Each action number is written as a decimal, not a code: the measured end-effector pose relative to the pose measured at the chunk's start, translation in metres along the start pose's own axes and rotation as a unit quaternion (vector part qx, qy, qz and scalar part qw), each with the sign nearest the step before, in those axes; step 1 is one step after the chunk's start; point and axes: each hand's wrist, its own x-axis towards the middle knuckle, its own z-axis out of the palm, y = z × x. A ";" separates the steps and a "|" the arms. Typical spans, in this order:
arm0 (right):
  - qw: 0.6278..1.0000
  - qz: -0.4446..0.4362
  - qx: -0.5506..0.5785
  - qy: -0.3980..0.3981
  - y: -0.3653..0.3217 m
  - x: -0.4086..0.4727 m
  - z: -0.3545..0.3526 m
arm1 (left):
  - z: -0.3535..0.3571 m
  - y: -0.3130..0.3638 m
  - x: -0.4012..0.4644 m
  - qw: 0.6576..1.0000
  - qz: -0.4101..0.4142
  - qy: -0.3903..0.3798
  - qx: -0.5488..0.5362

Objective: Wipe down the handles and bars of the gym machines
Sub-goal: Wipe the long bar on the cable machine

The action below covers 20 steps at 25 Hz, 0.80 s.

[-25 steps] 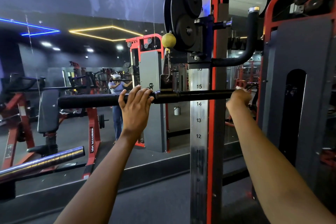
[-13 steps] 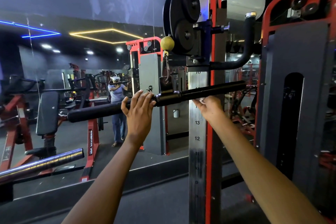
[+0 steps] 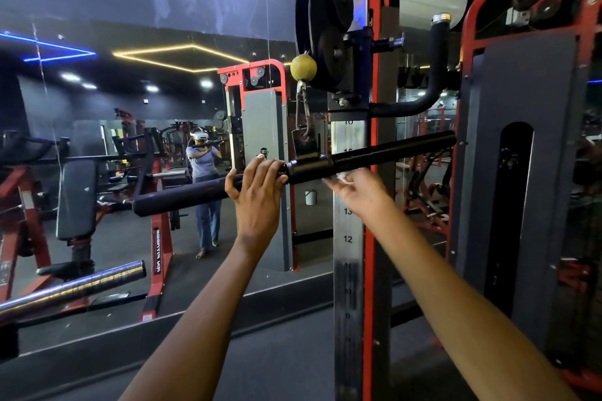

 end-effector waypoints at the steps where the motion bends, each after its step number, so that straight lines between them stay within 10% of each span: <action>1: 0.997 0.047 0.049 -0.032 -0.006 -0.004 -0.002 | -0.001 -0.001 0.000 1.000 0.003 -0.009 -0.010; 6: 0.977 -0.050 0.141 0.151 -0.066 0.036 -0.045 | -0.004 -0.002 0.006 1.000 0.014 0.007 -0.001; 12: 0.995 0.058 0.070 0.037 -0.009 -0.013 -0.007 | 0.000 0.010 -0.001 1.000 -0.006 0.004 -0.013; 16: 0.986 -0.113 0.094 0.081 -0.063 0.004 -0.051 | -0.005 0.007 0.001 1.000 0.006 0.002 -0.010; 20: 0.974 -0.076 0.167 0.135 -0.072 0.025 -0.045 | -0.006 0.003 0.002 1.000 0.015 0.008 -0.007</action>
